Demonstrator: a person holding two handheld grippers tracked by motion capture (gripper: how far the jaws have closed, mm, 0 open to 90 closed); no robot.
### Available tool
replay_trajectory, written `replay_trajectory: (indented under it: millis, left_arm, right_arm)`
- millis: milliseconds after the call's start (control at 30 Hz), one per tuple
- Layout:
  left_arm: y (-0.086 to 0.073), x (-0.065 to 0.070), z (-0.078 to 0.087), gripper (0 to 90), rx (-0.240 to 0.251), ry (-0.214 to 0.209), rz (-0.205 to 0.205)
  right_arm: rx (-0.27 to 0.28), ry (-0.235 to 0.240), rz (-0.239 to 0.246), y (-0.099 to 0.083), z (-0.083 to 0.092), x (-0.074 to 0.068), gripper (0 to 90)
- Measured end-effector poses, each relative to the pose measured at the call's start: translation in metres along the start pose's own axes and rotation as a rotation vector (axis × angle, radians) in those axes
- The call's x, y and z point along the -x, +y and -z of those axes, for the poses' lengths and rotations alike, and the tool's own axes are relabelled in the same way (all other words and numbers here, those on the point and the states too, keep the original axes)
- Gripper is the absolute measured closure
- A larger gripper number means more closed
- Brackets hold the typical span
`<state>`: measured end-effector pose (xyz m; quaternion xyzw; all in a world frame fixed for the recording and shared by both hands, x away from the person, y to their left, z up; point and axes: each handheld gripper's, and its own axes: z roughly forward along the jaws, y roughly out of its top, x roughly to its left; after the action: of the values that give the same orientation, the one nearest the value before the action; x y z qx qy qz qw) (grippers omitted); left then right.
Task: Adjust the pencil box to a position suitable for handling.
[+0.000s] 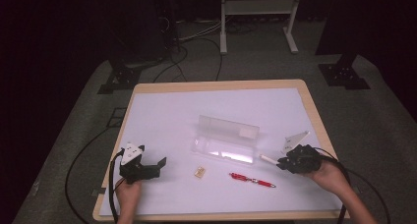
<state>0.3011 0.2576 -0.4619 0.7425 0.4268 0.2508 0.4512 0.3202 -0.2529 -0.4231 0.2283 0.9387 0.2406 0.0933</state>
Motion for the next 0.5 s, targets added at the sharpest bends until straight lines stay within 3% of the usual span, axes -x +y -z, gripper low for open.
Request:
replay_trajectory:
  millis: [300, 500]
  left_arm:
    - [0.000, 0.000, 0.000, 1.3, 0.001, -0.001, 0.004]
    - [0.000, 0.000, 0.000, 1.3, 0.002, -0.002, 0.005]
  right_arm:
    - [0.010, -0.007, 0.059, 0.032, 0.008, -0.002, 78.2]
    - [0.017, -0.008, 0.075, 0.043, 0.009, -0.002, 78.2]
